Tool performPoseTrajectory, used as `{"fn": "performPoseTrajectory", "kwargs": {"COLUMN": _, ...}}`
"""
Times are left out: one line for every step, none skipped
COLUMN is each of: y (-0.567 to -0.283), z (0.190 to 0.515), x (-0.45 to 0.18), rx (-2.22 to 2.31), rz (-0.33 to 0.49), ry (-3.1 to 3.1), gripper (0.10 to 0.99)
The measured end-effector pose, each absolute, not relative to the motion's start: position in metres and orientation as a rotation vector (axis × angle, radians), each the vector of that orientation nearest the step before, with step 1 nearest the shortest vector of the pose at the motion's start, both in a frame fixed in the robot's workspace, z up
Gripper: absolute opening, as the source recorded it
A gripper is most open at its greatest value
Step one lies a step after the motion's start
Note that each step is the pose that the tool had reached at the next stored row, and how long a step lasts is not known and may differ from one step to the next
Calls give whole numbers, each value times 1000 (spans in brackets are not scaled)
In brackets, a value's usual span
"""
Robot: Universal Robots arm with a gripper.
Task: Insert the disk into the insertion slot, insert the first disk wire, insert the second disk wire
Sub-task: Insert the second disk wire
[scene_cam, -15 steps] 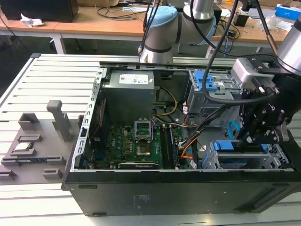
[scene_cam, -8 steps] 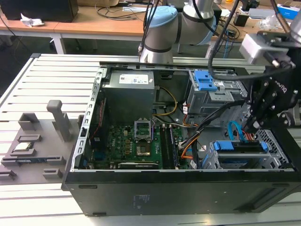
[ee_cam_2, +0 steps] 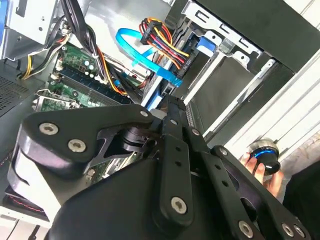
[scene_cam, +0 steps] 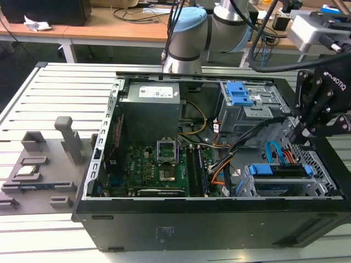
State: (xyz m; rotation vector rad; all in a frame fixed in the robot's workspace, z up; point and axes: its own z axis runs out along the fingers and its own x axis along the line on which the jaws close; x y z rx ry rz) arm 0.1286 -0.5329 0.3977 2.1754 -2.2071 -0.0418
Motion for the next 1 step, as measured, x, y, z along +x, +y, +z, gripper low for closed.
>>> {"fn": "performPoseTrajectory", "kwargs": {"y": -533, "z": 398, "x": 129, "rx": 2175, "rz": -42, "ry": -2207, "gripper": 106}}
